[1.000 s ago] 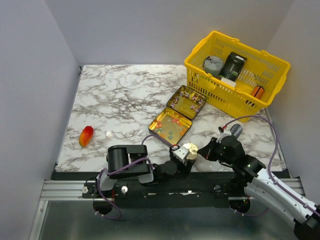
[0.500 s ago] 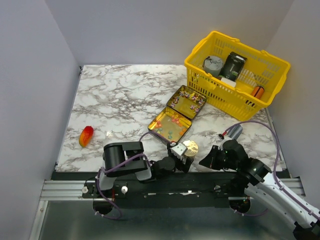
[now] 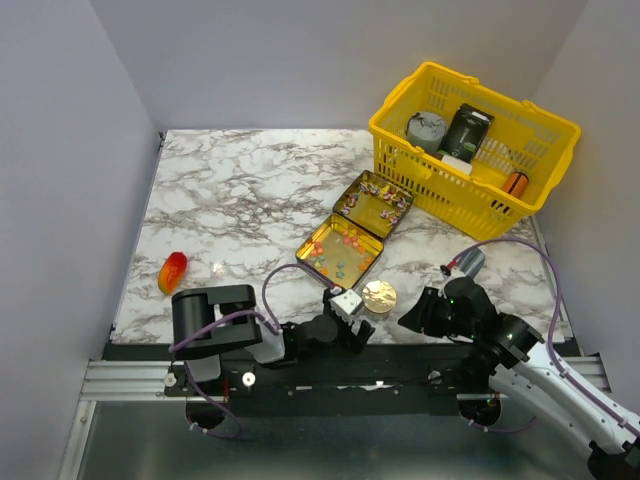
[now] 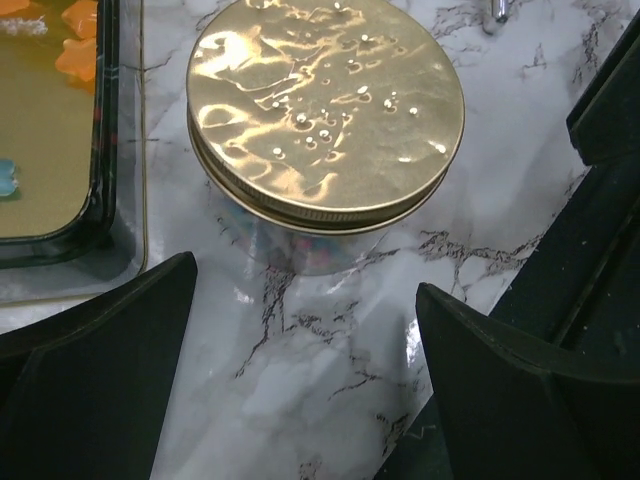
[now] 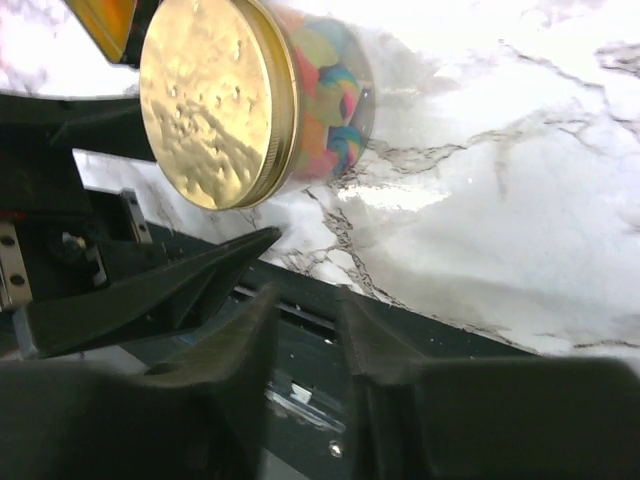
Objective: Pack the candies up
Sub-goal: Reset both arms
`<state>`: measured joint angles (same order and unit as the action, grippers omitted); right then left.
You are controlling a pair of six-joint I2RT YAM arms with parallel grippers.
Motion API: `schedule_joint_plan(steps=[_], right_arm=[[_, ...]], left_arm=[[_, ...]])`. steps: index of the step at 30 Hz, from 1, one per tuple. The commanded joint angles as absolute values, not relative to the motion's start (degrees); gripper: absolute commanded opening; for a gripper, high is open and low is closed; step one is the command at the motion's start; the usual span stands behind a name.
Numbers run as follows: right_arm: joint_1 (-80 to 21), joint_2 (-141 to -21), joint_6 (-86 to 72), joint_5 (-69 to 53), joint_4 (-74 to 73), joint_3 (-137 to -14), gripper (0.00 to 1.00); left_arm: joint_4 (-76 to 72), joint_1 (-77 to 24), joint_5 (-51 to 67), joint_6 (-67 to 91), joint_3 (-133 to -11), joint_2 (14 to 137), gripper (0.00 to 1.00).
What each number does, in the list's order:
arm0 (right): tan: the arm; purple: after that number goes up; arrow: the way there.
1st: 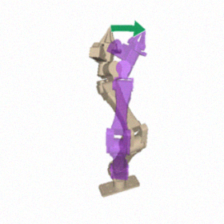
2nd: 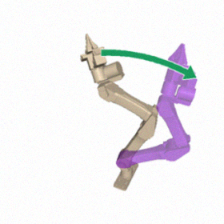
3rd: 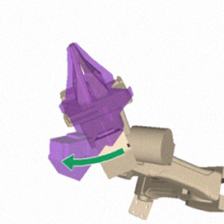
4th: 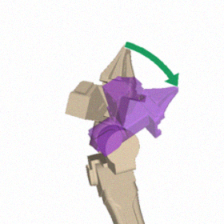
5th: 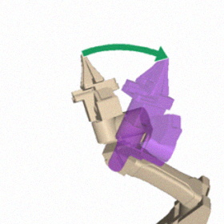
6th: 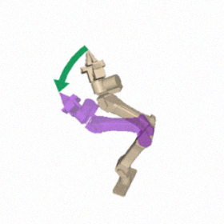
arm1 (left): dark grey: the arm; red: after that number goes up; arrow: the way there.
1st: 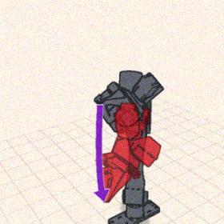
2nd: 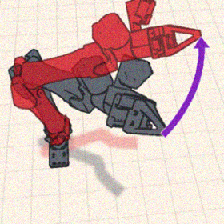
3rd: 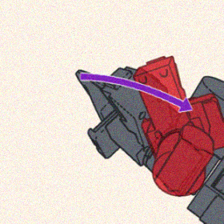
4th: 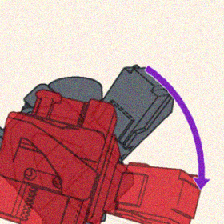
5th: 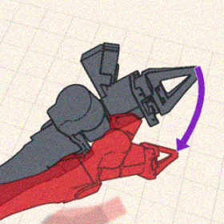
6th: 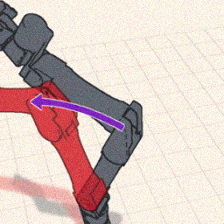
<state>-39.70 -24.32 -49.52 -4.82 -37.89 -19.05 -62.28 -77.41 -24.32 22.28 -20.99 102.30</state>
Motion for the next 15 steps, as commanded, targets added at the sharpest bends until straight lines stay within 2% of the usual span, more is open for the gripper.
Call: schedule_joint_plan(steps=[1, 6, 8, 9, 11, 12, 15], right_arm=[[-39.9, -23.6, -49.2, 1.2, -40.7, -22.1, 0.51], [-40.0, -23.6, -49.0, 4.9, -40.9, -23.6, 0.76], [-39.9, -23.6, -48.5, 5.6, -40.5, -24.3, 0.8], [-39.9, -23.6, -48.4, 6.7, -40.6, -24.4, 0.85], [-39.9, -23.6, -48.4, 7.6, -40.7, -24.8, 0.91], [-39.9, -23.7, -48.4, 8.4, -40.6, -25.0, 1.0], [-39.9, -24.5, -48.5, 9.9, -40.8, -25.5, 1.0]], left_arm=[[-50.8, -78.0, -23.1, 25.7, -17.8, 95.7, 0.99], [-35.2, -78.1, -27.9, 27.9, -19.5, 83.6, 0.99], [-29.3, -78.2, -30.2, 28.8, -21.5, 80.1, 0.99], [-24.4, -78.2, -32.4, 28.9, -22.1, 76.2, 0.99], [-20.0, -78.1, -35.1, 29.9, -22.8, 72.3, 0.99], [-15.5, -78.1, -36.5, 30.0, -23.2, 68.5, 0.99], [-6.1, -78.0, -41.6, 31.1, -25.0, 61.8, 0.99]])
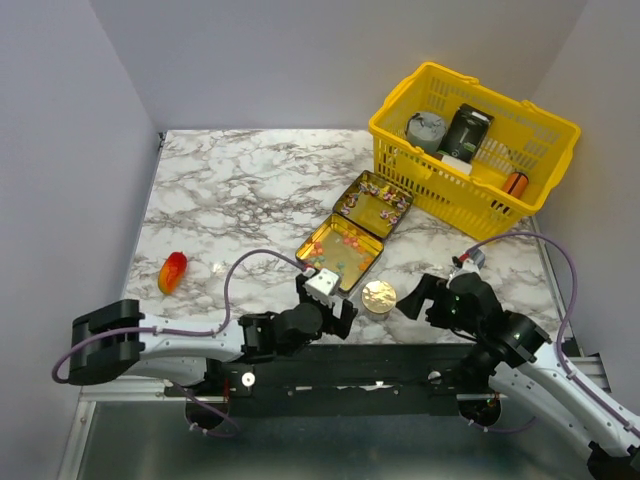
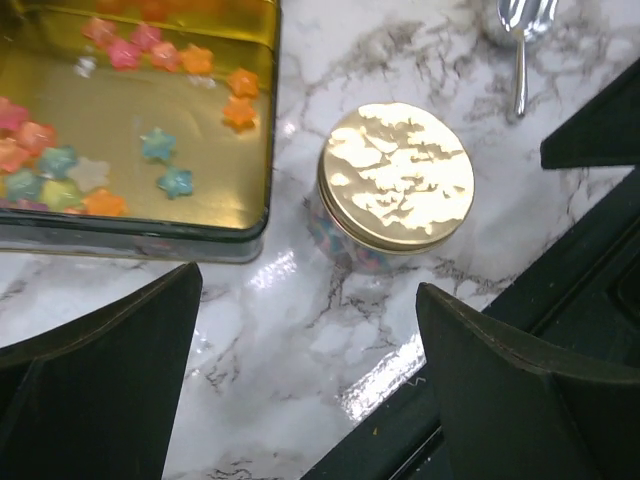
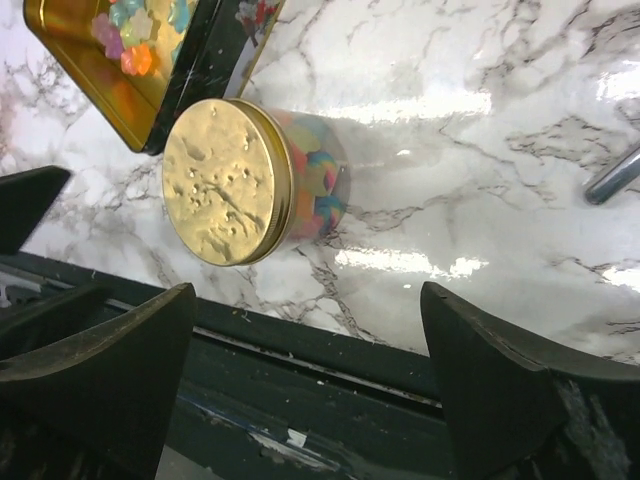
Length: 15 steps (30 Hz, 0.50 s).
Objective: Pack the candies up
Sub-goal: Reset both arms
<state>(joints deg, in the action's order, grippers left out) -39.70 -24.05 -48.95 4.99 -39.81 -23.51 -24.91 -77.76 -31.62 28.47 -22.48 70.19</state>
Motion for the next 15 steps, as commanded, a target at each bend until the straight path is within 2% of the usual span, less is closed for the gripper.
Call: schedule_joint_plan(steps=[1, 5, 15], right_arm=[[-39.9, -24.6, -48.6, 10.3, -40.9, -25.5, 1.0], [-39.9, -25.0, -49.7, 11.7, -41.1, -25.1, 1.0], [-39.9, -24.0, -50.7, 12.9, -41.4, -24.0, 1.0]], left_arm=[[-4.0, -78.0, -44.3, 31.5, -25.8, 60.3, 0.99], [4.4, -77.7, -50.9, 33.2, -26.7, 53.9, 0.99], [13.8, -77.3, -57.4, 35.7, -23.7, 40.9, 0.99]])
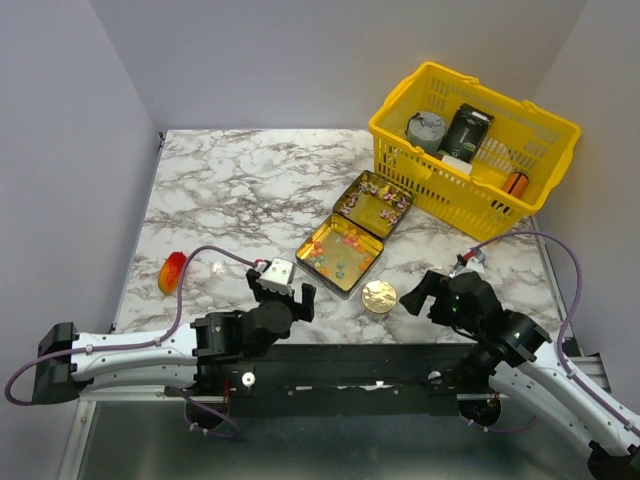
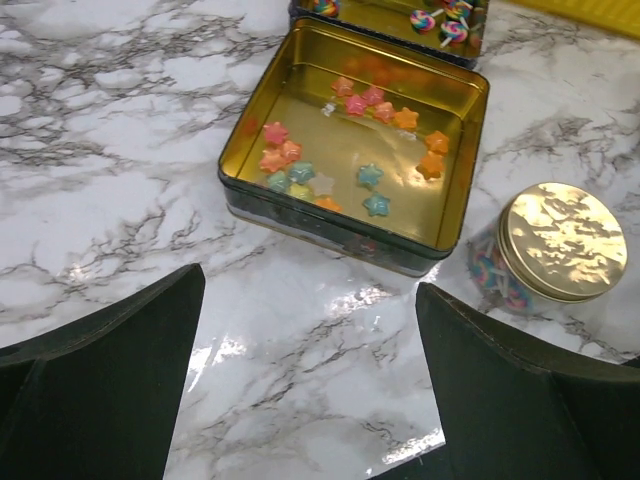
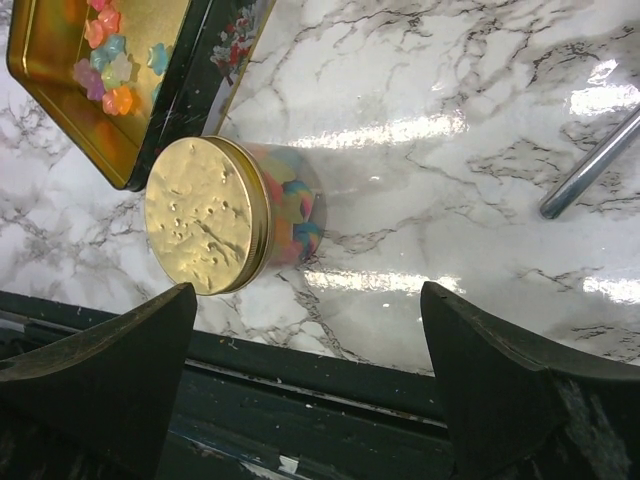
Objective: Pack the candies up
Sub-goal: Reset both arms
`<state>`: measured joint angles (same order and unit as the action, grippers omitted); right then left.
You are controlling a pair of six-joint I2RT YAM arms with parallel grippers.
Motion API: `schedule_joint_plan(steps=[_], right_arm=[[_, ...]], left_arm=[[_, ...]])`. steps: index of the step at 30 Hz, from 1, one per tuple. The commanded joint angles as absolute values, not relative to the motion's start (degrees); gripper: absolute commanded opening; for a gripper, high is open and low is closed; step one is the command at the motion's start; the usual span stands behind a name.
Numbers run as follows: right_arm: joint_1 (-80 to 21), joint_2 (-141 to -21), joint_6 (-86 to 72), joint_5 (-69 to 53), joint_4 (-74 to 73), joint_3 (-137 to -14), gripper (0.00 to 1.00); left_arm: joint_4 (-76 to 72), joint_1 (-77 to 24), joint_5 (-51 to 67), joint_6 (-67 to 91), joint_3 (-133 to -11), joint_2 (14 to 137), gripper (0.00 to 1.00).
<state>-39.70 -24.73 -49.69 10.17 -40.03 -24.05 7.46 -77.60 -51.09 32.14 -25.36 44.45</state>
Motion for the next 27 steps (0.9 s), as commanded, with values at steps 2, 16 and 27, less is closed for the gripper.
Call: schedule_joint_plan(steps=[2, 16, 27], right_arm=[[-39.9, -24.1, -50.7, 13.1, -41.4, -24.0, 1.0], [-39.9, -24.3, -51.2, 13.3, -41.7, -24.0, 1.0], [-39.9, -24.5, -51.5, 13.4, -41.7, -24.0, 1.0]], left_arm=[[12.5, -77.3, -56.8, 34.7, -22.2, 40.1, 0.99], [14.5, -77.3, -59.6, 36.7, -23.4, 41.0, 0.99], [13.5, -77.3, -59.4, 35.5, -23.6, 40.3, 0.99]])
